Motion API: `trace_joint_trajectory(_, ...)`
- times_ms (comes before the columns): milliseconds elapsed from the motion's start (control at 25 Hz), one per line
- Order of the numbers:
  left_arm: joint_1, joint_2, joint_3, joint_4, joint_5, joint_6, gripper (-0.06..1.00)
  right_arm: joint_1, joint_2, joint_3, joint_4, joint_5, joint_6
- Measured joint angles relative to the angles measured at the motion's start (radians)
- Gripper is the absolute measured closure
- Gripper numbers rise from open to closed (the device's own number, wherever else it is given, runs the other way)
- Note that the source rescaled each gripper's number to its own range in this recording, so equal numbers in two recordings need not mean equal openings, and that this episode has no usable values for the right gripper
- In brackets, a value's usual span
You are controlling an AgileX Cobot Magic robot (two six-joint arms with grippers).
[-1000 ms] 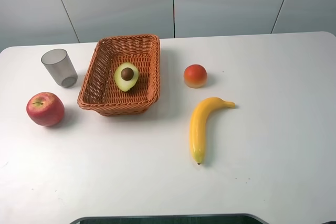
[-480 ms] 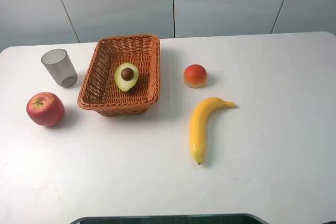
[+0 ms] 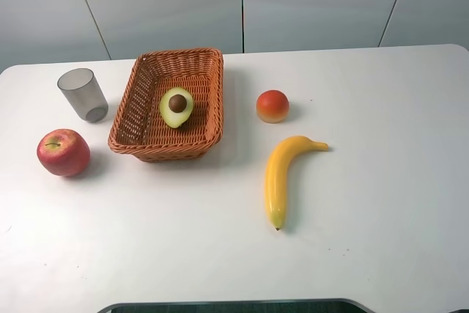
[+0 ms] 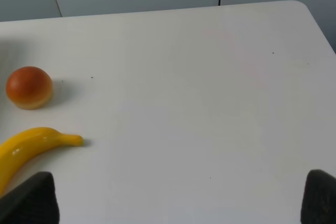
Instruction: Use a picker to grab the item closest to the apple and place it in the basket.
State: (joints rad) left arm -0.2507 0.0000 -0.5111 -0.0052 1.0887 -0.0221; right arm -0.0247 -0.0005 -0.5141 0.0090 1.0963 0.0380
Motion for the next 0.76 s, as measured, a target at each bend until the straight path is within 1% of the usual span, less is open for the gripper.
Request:
trace_joint_trajectory(520,0.004,0.0,0.0,0.0,0.0,0.006,-0.06,0.0,0.0,0.0,0.0,0.0,0.0)
trace_joint_trajectory(680,0.047,0.0,0.0,0.0,0.0,0.004,-0.06,0.0,0.0,0.0,0.0,0.0,0.0)
trace_joint_trajectory(760,0.056,0.0,0.0,0.0,0.0,0.002,-0.06,0.0,0.0,0.0,0.0,0.0,0.0)
